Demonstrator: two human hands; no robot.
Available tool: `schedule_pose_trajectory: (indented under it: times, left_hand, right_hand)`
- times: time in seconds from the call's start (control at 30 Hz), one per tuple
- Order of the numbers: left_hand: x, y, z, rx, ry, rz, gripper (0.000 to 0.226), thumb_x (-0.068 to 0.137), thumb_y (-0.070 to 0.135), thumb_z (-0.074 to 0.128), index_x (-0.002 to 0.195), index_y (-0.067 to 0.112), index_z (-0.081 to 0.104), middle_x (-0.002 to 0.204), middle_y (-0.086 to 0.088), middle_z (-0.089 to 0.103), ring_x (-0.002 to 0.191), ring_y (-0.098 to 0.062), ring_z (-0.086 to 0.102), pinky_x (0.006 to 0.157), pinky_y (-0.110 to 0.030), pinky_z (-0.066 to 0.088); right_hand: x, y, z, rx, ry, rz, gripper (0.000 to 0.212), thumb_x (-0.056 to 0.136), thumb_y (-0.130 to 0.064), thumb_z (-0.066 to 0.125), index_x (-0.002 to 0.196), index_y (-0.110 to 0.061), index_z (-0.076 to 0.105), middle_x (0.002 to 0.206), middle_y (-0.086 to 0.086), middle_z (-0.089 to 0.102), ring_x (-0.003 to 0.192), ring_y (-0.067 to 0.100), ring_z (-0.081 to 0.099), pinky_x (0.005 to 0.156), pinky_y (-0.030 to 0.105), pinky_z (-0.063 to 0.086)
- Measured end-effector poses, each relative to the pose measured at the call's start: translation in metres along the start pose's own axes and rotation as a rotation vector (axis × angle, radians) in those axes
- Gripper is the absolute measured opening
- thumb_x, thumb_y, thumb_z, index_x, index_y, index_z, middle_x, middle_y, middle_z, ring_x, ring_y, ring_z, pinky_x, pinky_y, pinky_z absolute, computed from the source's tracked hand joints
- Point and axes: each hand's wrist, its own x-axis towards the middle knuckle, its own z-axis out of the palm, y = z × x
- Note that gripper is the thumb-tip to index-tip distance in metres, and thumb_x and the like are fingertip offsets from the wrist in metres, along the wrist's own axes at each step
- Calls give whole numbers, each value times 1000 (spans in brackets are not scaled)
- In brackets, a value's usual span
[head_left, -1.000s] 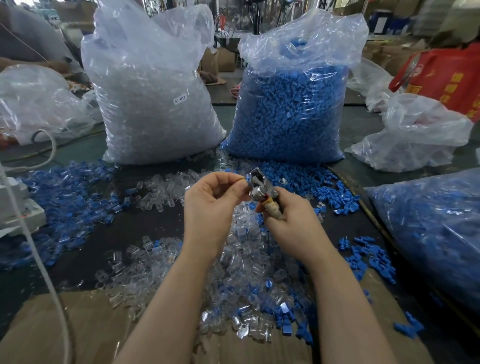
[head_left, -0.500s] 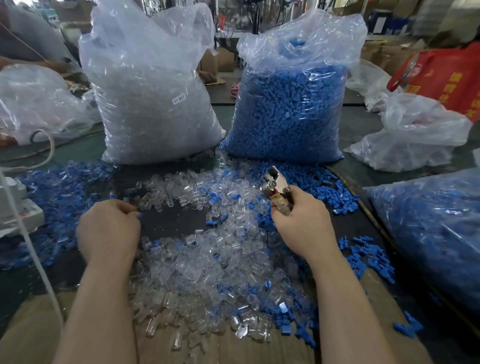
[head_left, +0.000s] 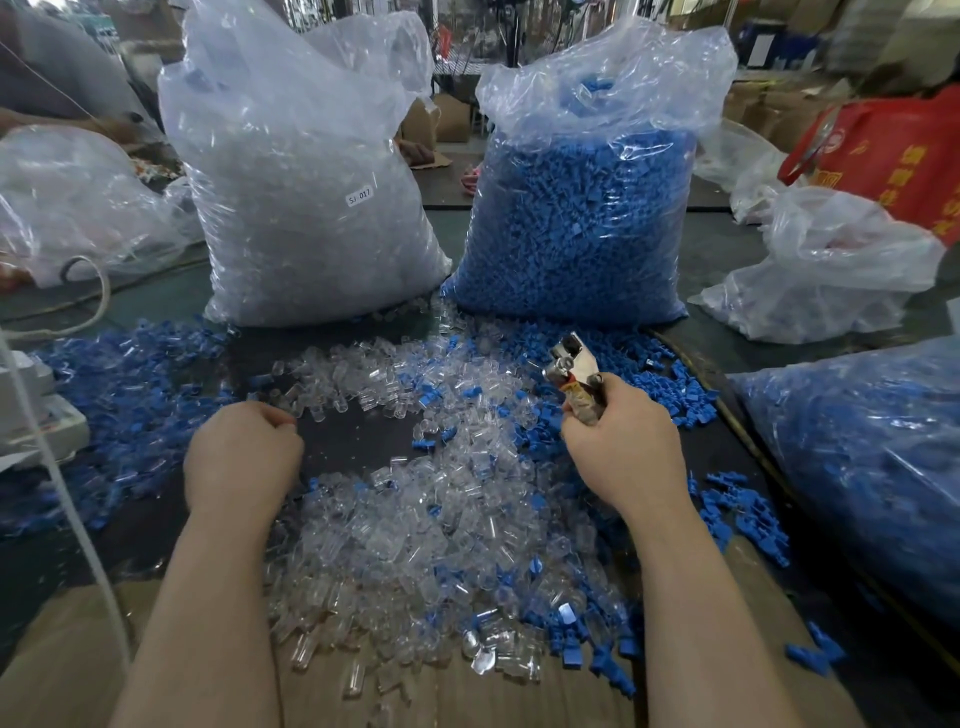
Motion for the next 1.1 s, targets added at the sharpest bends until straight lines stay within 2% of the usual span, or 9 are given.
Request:
schedule_pose_trajectory:
  times: [0.17, 0.27, 0.33, 0.43, 0.57, 0.7, 0.8, 0.9, 1.1]
  left_hand:
    - [2, -3, -1, 240, -58, -53, 35, 96, 25, 54, 126, 10, 61, 123, -20, 61, 112, -40, 54, 93, -47, 47]
    - [1, -1, -3, 292, -24, -79, 42, 97, 29, 55, 134, 10, 54, 131, -22, 55, 119, -41, 50, 94, -48, 41]
    - [-1, 5, -3, 186, -1, -11, 35, 96, 28, 57, 129, 16, 60, 126, -17, 60, 115, -38, 54, 94, -47, 46]
    - [-13, 24, -1, -35, -34, 169, 14, 93, 24, 62, 103, 27, 71, 106, 1, 70, 94, -21, 61, 83, -36, 48]
    - [-31, 50, 15, -95, -217, 342, 9, 92, 23, 66, 96, 29, 72, 82, 16, 63, 70, 1, 55, 69, -23, 42]
    - [-36, 55, 29, -52, -317, 419, 19, 91, 17, 67, 107, 27, 67, 95, 8, 64, 82, -7, 58, 74, -22, 43]
    - [-35, 54, 32, -50, -326, 421, 17, 91, 12, 64, 95, 28, 65, 90, 11, 64, 77, -3, 56, 61, -19, 39]
    - [-34, 54, 32, -63, -345, 406, 20, 91, 12, 64, 88, 32, 63, 84, 15, 61, 74, 3, 54, 58, -15, 37]
    - [-33, 55, 33, -34, -290, 408, 12, 92, 15, 63, 88, 26, 60, 92, 6, 62, 77, -8, 56, 66, -26, 41]
  right_hand:
    - [3, 4, -2, -125, -57, 51, 17, 89, -34, 58, 77, -24, 51, 72, -4, 58, 65, 18, 51, 54, 32, 33]
    - [2, 5, -3, -155, -102, 58, 22, 88, -33, 59, 72, -24, 46, 69, -6, 56, 61, 14, 49, 49, 28, 29]
    - [1, 3, -2, -165, -145, 45, 20, 87, -33, 59, 73, -23, 49, 70, -5, 56, 63, 17, 51, 52, 30, 33]
    - [-1, -1, 0, -201, -205, 5, 17, 88, -34, 58, 77, -22, 51, 72, -5, 56, 67, 20, 52, 57, 32, 38]
    - [-2, -6, 2, -256, -242, -42, 23, 87, -32, 59, 72, -22, 45, 72, -6, 50, 67, 22, 48, 54, 32, 32]
    - [-4, -11, 3, -260, -298, -57, 21, 86, -30, 59, 72, -21, 45, 73, -3, 51, 70, 25, 51, 60, 32, 37]
    - [-4, -11, 4, -284, -339, -46, 21, 87, -27, 60, 74, -21, 45, 74, -3, 51, 65, 18, 48, 56, 32, 35]
    - [-4, -11, 4, -309, -334, -34, 20, 88, -25, 60, 75, -22, 45, 74, -3, 50, 62, 14, 46, 50, 30, 30]
    - [-6, -12, 5, -295, -278, -9, 19, 87, -24, 60, 75, -23, 45, 72, -4, 49, 61, 15, 45, 49, 30, 28]
